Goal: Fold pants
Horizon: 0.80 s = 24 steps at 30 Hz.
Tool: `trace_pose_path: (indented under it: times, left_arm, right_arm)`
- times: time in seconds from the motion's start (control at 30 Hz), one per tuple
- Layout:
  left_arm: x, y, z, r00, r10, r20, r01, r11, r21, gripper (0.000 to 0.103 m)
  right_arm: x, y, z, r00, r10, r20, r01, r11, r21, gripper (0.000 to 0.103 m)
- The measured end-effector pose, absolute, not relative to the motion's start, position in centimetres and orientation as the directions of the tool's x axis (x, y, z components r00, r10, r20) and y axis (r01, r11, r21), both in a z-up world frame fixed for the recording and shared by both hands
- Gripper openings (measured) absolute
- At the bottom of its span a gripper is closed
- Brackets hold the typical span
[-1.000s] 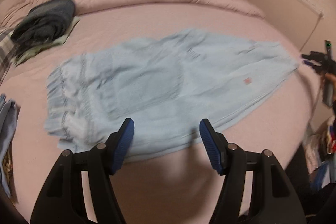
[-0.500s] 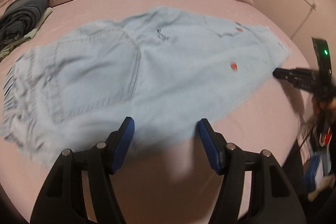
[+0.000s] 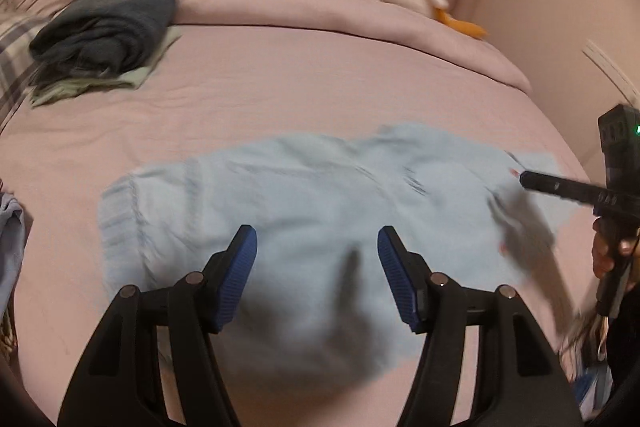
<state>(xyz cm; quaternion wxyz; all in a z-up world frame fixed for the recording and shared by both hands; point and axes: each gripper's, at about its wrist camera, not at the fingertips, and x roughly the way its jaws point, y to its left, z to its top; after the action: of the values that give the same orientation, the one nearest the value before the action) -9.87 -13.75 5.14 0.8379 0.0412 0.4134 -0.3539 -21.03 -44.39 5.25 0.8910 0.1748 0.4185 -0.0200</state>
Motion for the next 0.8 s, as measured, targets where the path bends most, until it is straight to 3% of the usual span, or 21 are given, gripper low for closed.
trace_pose_path:
  times: [0.13,0.27,0.53,0.57,0.6,0.8]
  left_arm:
    - [-7.5,-12.5,4.0,0.417,-0.500,-0.759,0.605,0.776,-0.178,0.061]
    - [-7.1,-11.4,2.7,0.396,-0.495,-0.773,0.634,0.756,-0.160,0.048]
    - [-8.0,-10.3,2.1,0.408,-0.551,-0.728,0.673,0.720,-0.168,0.047]
    - [-8.2,-10.3,2.1,0.415,-0.551,-0.724,0.675,0.720,-0.161,0.047]
    - [-8.3,-10.4,2.0,0.421,-0.551,-0.721,0.677,0.720,-0.155,0.048]
    - [-8.2,-10.5,2.0,0.427,-0.547,-0.720,0.673,0.724,-0.151,0.048]
  right_arm:
    - [-14.8,-43.5,5.1,0.646,0.227,-0.728,0.165,0.891,0.424,0.032]
    - [-9.3,-41.6,5.2,0.610,0.267,-0.746,0.144,0.888,0.436,0.034]
    - [-3.7,-37.8,0.7,0.208,0.334,-0.920,0.054,0.935,0.351,0.034]
    - [-3.5,-37.3,0.4,0.169,0.328,-0.929,0.033,0.940,0.338,0.027]
    - [-3.4,-36.9,0.7,0.169,0.326,-0.930,0.009,0.943,0.332,0.009]
    - [-3.3,-36.3,0.4,0.241,0.255,-0.936,0.019,0.964,0.267,0.008]
